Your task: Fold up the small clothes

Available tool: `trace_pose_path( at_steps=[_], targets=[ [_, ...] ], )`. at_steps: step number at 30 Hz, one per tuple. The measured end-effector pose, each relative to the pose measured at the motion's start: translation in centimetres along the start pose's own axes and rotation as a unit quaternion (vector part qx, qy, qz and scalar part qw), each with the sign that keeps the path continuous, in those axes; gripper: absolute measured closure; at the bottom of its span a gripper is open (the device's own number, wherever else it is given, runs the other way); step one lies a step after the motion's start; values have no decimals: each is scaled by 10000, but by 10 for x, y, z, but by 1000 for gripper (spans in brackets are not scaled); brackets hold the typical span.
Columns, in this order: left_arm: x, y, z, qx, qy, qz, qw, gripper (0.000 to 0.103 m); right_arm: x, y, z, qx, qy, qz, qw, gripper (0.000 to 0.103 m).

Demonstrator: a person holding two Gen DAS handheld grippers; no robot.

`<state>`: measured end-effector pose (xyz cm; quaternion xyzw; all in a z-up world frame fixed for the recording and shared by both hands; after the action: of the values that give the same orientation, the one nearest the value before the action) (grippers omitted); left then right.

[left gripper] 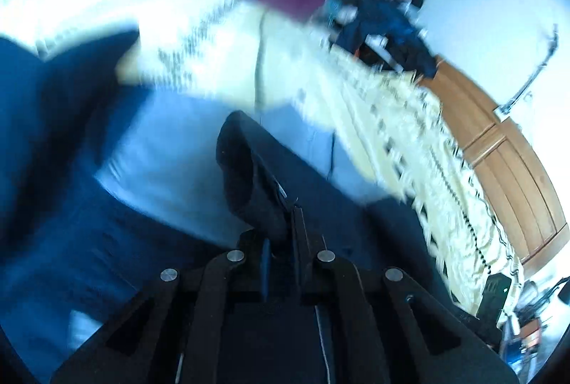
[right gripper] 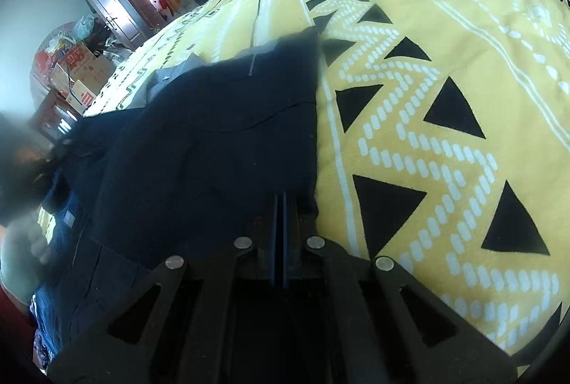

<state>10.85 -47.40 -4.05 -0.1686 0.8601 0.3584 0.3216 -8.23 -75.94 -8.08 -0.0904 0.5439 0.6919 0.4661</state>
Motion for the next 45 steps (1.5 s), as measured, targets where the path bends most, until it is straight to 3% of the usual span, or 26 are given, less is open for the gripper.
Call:
trace_pose_path(
  at_steps=[3, 6, 12, 14, 17, 19, 21, 23, 26, 28, 32, 35, 39, 42, 43, 45],
  targets=[
    [-11, 12, 39, -371, 191, -96, 9991, 94, 1, -1, 1, -18, 2, 7, 10000, 103],
    [10, -6, 82, -652, 583, 411, 9953, 94, 1, -2, 2, -34, -21, 21, 10000, 103],
    [15, -13, 80, -678, 451, 528, 9953, 92, 0, -3, 0, -69, -61, 32, 10000, 103],
    [16, -3, 78, -689, 364, 574, 9953, 84, 1, -3, 0, -62, -57, 27, 10000, 103],
    [19, 26, 79, -655, 436, 553, 9954, 83, 1, -3, 2, 30, 20, 20, 10000, 103],
    [14, 57, 79, -553, 448, 362, 9968, 83, 1, -3, 5, 100, 82, 20, 9999, 103],
    [1, 89, 83, -536, 320, 24, 9980, 74, 0, -3, 8, 204, 172, 22, 9996, 103],
    [-21, 122, 100, -636, 322, -391, 9967, 52, 1, -4, 11, 320, 293, 26, 9991, 101],
    [-56, 157, 155, -1010, 450, -820, 9905, 43, 1, -6, 13, 425, 397, 21, 9983, 100],
    [-76, 168, 206, -1169, 894, -976, 9843, 41, 0, -7, 11, 417, 362, 20, 9985, 100],
    [-105, 167, 310, -1640, 1674, -1006, 9669, 41, -1, -7, 11, 485, 378, 10, 9981, 101],
    [-114, 153, 366, -1832, 1923, -777, 9609, 41, -1, -9, 19, 902, 771, -4, 9929, 99],
    [-127, 134, 400, -1851, 2075, -793, 9573, 40, 1, -13, 28, 1447, 1334, -13, 9804, 96],
    [-142, 123, 411, -1943, 1994, -829, 9569, 38, 1, -13, 28, 1577, 1442, -10, 9769, 96],
    [-145, 119, 413, -1947, 1954, -809, 9578, 41, 0, -12, 29, 1623, 1472, -13, 9757, 95],
    [-154, 115, 409, -1832, 1869, -793, 9619, 68, -1, -10, 31, 1774, 1616, -13, 9708, 94]
  ],
)
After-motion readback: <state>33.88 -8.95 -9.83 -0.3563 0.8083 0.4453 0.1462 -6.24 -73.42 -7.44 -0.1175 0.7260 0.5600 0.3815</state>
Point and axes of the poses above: each gripper's, at about its wrist camera, not at the fingertips, and y roughly against the way its jaws point, z to its left, x to its underside, the point moved 9 cm from there along -y, roughly the way its jaws point, and after that the axes turned 5 degrees about -z, right-handed, at the moved point
